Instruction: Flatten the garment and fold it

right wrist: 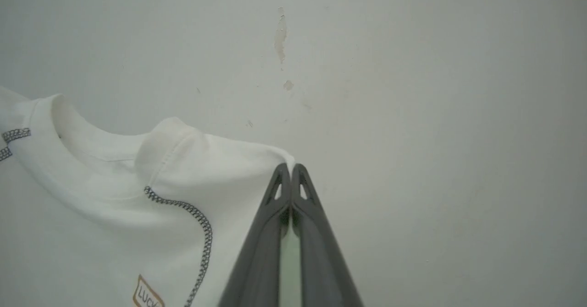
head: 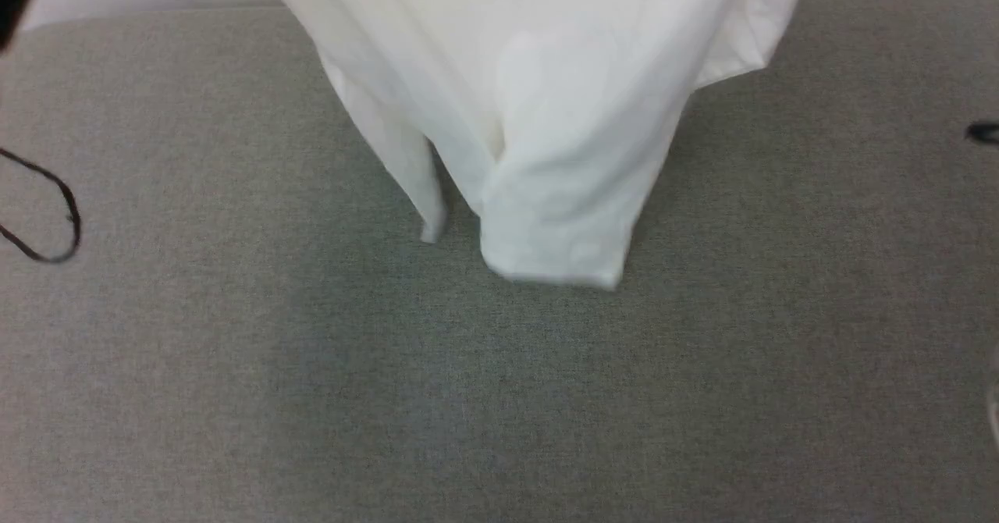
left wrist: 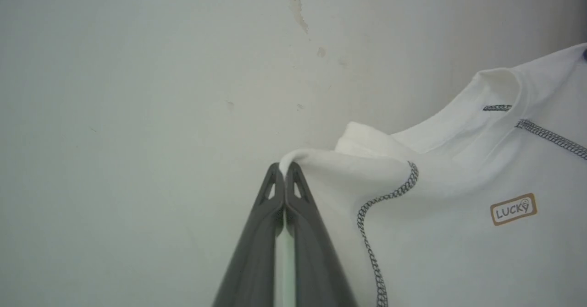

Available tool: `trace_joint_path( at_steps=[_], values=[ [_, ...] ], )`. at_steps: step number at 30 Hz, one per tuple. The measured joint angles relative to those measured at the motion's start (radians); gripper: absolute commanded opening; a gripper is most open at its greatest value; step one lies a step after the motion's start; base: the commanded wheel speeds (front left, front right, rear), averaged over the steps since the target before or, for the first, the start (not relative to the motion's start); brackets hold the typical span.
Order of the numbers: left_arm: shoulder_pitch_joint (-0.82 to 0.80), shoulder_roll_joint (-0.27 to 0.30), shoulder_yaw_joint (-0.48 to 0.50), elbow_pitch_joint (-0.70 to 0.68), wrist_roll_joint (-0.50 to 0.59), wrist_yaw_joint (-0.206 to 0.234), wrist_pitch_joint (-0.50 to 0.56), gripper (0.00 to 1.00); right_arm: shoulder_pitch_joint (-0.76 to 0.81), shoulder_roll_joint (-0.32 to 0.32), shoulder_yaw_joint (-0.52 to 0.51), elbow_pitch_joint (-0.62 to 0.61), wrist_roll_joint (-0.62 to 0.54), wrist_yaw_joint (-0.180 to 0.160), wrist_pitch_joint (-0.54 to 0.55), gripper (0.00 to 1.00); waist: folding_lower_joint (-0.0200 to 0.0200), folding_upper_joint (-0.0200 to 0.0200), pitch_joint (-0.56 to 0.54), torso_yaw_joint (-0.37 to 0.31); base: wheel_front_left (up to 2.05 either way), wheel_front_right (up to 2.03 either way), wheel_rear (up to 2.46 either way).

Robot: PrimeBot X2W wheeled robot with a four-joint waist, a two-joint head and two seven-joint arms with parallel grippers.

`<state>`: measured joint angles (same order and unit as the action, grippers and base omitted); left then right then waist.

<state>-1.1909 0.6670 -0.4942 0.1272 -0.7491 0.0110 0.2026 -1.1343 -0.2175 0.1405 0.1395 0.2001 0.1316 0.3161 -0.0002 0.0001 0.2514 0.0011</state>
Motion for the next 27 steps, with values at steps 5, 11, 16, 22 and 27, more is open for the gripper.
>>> trace_joint_path(
  at_steps=[5, 11, 16, 22, 27],
  values=[
    [-0.126, -0.008, 0.002, 0.063, 0.021, 0.009, 0.031, 0.00, -0.159, -0.010, 0.014, 0.106, -0.046, 0.000, 0.001, 0.00, 0.0001, 0.0000, 0.015, -0.008, 0.00, 0.00, 0.00],
    [-0.260, -0.031, 0.013, 0.130, 0.054, 0.009, 0.012, 0.00, -0.323, 0.000, 0.025, 0.208, -0.100, 0.000, 0.018, 0.00, 0.0003, 0.0000, 0.084, -0.009, 0.00, 0.00, 0.00],
    [-0.381, -0.054, 0.037, 0.169, 0.087, 0.009, -0.066, 0.00, -0.469, 0.021, 0.015, 0.275, -0.177, 0.000, -0.001, 0.00, 0.0004, 0.0000, 0.175, -0.011, 0.00, 0.00, 0.00],
    [-0.515, -0.081, 0.052, 0.221, 0.137, 0.013, -0.166, 0.00, -0.612, 0.037, 0.014, 0.363, -0.282, 0.000, -0.057, 0.00, 0.0006, -0.0001, 0.300, -0.015, 0.00, 0.00, 0.00],
    [-0.576, -0.097, 0.049, 0.273, 0.162, 0.012, -0.220, 0.00, -0.672, 0.048, 0.004, 0.427, -0.342, 0.000, -0.107, 0.00, 0.0007, 0.0000, 0.391, -0.022, 0.00, 0.00, 0.00]
  ],
)
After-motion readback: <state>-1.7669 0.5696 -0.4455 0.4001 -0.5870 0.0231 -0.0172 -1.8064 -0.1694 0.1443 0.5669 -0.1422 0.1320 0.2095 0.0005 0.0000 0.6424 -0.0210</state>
